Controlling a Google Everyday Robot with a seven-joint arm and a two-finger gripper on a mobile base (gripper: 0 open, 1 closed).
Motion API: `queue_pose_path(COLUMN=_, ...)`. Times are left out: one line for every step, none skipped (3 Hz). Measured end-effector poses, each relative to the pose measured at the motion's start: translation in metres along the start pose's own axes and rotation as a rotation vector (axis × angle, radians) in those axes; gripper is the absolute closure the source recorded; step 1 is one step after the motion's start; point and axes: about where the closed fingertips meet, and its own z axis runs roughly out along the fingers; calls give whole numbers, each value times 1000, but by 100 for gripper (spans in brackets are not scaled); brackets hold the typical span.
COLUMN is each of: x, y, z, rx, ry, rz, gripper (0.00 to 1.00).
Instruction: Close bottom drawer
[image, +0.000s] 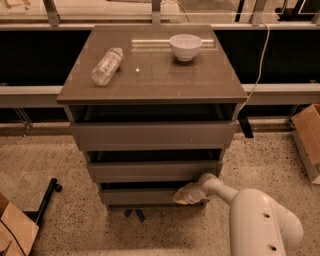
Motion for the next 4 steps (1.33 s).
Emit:
queue_pose_path(x=0, y=2, z=2, rx=-4, ry=-1, rz=0, gripper=34)
queue_pose_path(x=-1, y=4, z=5, rx=-8, ry=-2, rz=0, gripper=11)
queue_pose_path(x=-1, y=11, z=6, rx=-12, ry=-2, rz=0, gripper=0)
queue_pose_path(x=-1, y=14, z=5, rx=-12, ry=-2, rz=0, gripper=0)
